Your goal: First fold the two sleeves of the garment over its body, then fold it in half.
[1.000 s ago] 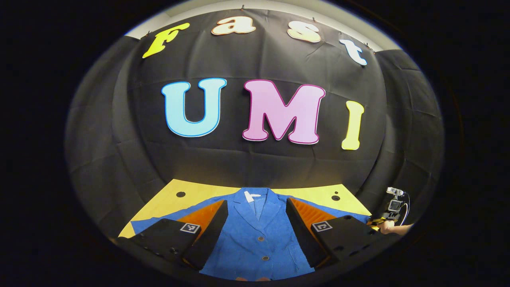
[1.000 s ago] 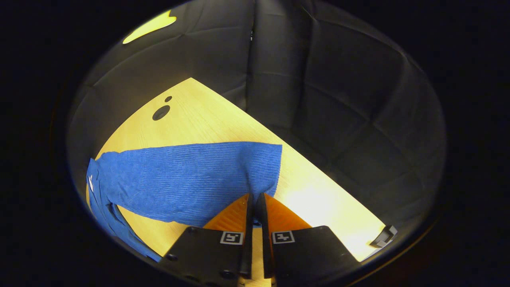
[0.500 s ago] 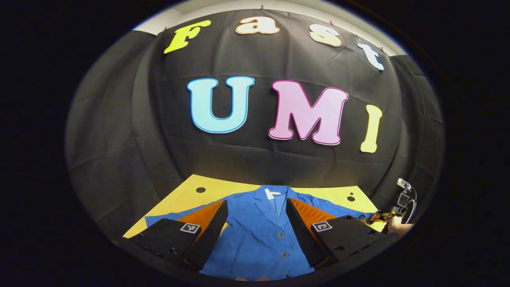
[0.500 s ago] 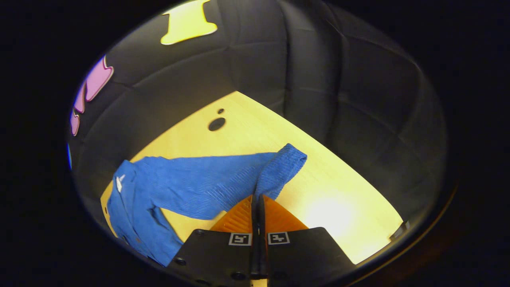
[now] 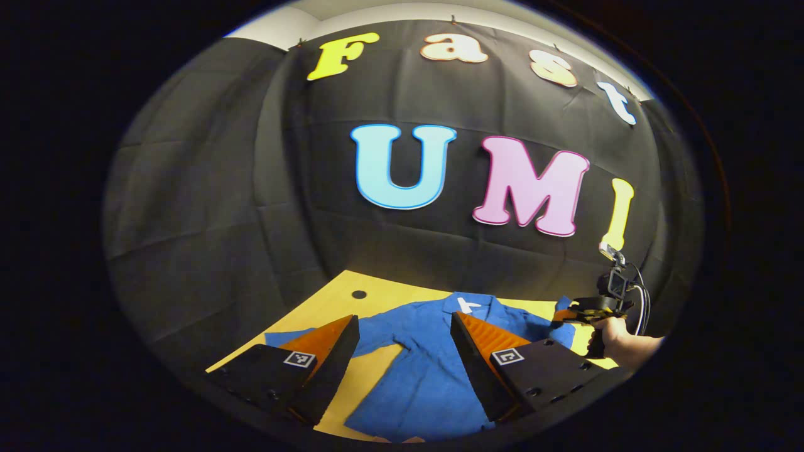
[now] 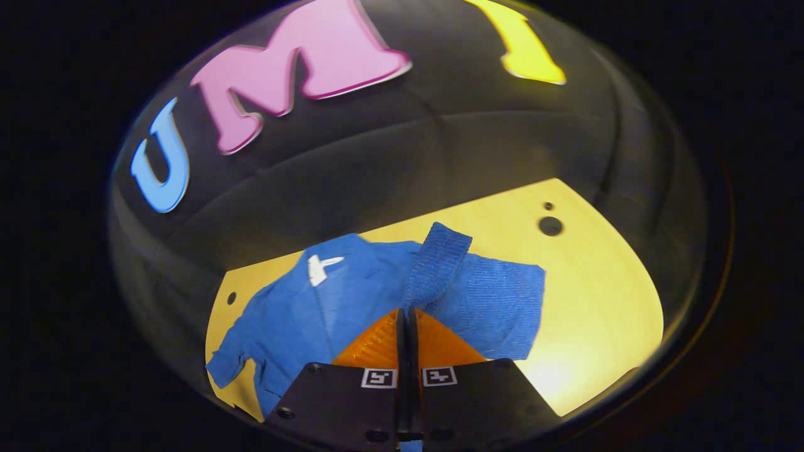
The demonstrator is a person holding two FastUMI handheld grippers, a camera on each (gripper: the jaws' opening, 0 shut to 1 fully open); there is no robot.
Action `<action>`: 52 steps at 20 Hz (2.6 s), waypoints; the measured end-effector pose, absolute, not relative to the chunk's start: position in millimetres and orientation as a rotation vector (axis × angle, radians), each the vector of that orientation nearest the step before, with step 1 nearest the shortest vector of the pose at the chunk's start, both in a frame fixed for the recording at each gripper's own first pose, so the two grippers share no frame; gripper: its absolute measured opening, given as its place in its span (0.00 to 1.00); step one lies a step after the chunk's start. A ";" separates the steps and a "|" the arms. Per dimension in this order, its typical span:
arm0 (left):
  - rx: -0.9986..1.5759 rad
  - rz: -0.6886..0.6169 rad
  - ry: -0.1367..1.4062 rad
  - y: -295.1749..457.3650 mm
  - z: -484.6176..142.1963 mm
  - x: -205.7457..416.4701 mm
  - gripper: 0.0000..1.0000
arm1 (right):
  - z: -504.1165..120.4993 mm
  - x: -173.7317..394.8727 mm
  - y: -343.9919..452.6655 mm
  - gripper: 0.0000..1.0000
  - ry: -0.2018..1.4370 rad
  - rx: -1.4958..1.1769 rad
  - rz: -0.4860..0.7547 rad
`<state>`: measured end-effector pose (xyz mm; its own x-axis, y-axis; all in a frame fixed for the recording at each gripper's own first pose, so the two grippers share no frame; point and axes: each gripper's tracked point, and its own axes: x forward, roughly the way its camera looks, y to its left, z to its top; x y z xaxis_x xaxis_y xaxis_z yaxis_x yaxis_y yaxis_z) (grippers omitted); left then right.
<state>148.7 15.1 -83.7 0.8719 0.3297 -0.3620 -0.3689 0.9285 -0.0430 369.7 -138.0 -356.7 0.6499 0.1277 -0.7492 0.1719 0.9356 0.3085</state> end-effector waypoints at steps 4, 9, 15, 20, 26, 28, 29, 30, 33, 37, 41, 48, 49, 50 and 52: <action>-0.122 0.475 0.381 58.8 -98.2 117.6 0.84 | -356.1 410.5 -10.7 0.01 0.867 0.329 0.168; -0.168 0.611 0.425 122.4 -141.8 94.2 0.84 | -394.3 413.5 124.2 0.00 0.891 0.243 0.326; -0.247 0.723 0.518 200.2 -217.9 91.8 0.87 | -444.9 386.7 181.6 0.65 0.918 0.142 0.395; -0.316 0.764 0.559 253.4 -294.7 109.6 0.87 | -400.9 376.3 165.9 0.89 0.718 0.102 0.416; -0.412 0.811 0.709 295.6 -370.7 128.3 0.87 | -332.5 345.0 117.6 0.93 0.494 0.160 0.385; -0.414 0.825 0.756 298.5 -384.9 128.5 0.87 | -320.1 333.8 99.3 0.92 0.444 0.156 0.371; -0.403 0.825 0.785 299.0 -392.0 130.6 0.87 | -313.9 330.9 90.1 0.95 0.421 0.142 0.358; -0.386 0.839 0.818 300.3 -402.0 131.7 0.87 | -309.8 328.2 81.5 0.92 0.404 0.131 0.348; -0.348 0.860 0.844 296.6 -412.0 143.3 0.87 | -305.2 321.6 68.2 0.95 0.382 0.119 0.355; -0.342 0.810 0.864 295.3 -408.2 146.6 0.83 | -305.8 313.5 52.6 0.96 0.397 0.130 0.350; -0.326 0.715 0.906 283.5 -400.3 165.5 0.41 | -309.6 307.0 37.9 0.95 0.418 0.169 0.324; -0.353 0.690 0.884 283.3 -400.7 171.7 0.00 | -333.9 303.6 -23.2 0.96 0.480 0.217 0.173; -0.376 0.699 0.876 280.7 -398.5 172.5 0.00 | -336.8 303.2 -32.7 0.95 0.487 0.213 0.158; -0.386 0.700 0.857 278.1 -393.9 177.8 0.00 | -338.7 302.4 -43.5 0.95 0.490 0.200 0.143; -0.333 0.710 0.811 278.5 -374.2 187.0 0.00 | -342.2 301.4 -62.9 0.95 0.492 0.162 0.117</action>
